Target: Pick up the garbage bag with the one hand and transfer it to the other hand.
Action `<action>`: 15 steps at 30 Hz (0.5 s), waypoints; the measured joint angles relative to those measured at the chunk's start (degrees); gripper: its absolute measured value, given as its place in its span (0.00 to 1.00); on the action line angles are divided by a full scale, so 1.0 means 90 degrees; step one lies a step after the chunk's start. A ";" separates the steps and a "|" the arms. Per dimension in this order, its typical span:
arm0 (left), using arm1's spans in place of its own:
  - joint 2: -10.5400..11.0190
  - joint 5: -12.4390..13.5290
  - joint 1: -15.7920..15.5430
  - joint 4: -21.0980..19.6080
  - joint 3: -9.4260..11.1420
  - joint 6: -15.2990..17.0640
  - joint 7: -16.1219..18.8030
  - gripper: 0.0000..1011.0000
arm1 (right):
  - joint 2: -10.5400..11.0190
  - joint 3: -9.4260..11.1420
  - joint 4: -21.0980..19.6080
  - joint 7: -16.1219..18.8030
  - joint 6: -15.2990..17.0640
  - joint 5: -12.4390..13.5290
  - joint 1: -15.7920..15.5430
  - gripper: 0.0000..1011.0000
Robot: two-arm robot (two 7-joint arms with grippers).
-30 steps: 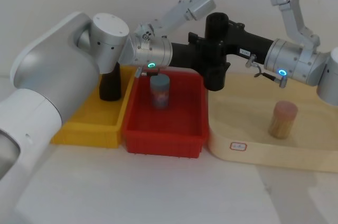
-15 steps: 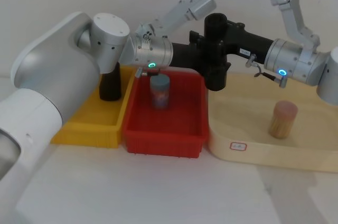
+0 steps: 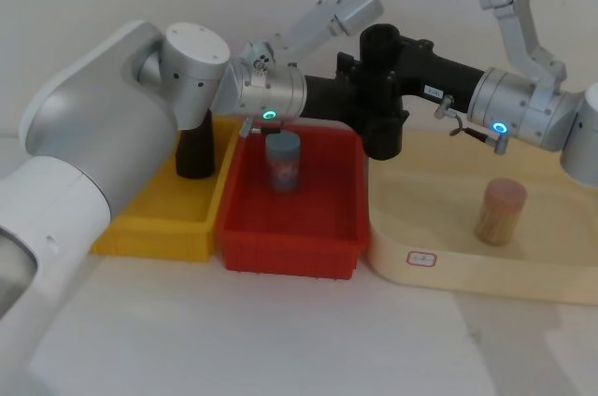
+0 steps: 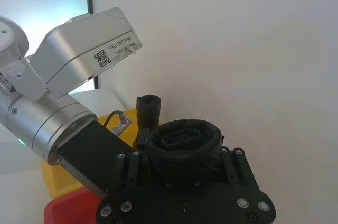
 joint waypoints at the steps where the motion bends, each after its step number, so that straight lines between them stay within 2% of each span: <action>1: 0.0000 0.0000 0.0000 0.0000 0.0000 0.0000 0.0000 0.43 | 0.0000 0.0000 0.0000 0.0000 0.0000 0.0000 0.0000 0.61; 15: 0.0000 -0.0001 0.0001 0.0000 0.0000 0.0000 0.0002 0.43 | 0.0000 -0.0001 0.0000 0.0003 0.0001 0.0000 -0.0001 0.54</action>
